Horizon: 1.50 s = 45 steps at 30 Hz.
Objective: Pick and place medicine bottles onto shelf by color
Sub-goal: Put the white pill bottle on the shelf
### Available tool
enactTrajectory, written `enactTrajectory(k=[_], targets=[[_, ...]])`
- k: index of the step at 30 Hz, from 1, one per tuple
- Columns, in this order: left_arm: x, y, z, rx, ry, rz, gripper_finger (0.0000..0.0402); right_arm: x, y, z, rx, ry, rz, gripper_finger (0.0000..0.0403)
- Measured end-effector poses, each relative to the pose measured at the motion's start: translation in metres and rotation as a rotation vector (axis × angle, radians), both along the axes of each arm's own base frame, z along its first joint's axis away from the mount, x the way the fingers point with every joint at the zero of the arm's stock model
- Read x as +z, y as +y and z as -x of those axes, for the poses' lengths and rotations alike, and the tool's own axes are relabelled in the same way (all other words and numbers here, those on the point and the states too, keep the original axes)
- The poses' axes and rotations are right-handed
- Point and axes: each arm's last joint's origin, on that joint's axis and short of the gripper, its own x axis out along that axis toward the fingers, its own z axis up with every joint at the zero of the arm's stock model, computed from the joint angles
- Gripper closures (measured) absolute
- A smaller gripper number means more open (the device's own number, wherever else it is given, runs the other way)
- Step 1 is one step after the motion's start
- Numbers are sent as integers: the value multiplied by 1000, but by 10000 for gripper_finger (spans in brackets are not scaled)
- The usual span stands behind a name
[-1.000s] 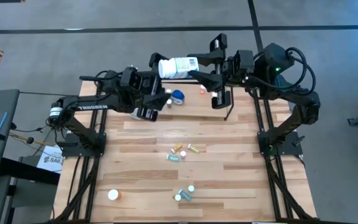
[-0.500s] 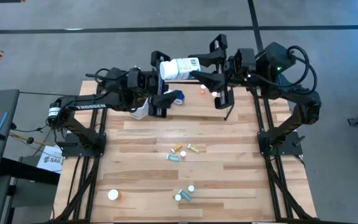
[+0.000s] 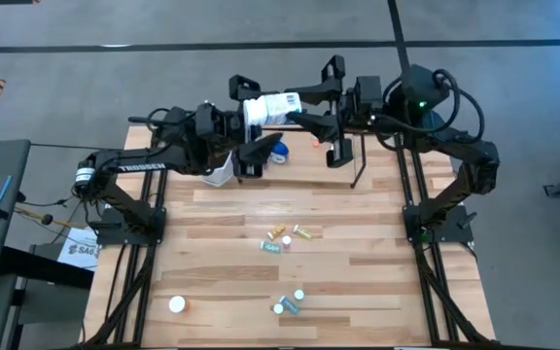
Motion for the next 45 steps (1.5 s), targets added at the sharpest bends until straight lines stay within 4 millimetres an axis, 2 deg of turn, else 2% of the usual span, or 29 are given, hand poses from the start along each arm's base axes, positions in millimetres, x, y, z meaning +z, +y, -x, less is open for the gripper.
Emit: enactTrajectory(k=[6,19,23,31,34,39,45], targets=[[4,0,4,45,-60,-14,77,0,0,1,0,12,-1,237],[2,1,2,53,-49,4,81,0,8,1,23,7,7,238],[2,0,2,51,-49,3,115,0,8,0,23,8,7,239],[2,0,2,21,-44,-51,247,-1,8,0,20,9,7,233],[1,0,2,24,-41,-79,283,-1,8,0,19,10,9,233],[0,0,0,34,-21,-68,284,-2,8,4,31,53,-18,212],[-1,2,-1,43,-13,-61,267,-6,6,22,16,198,-73,159]])
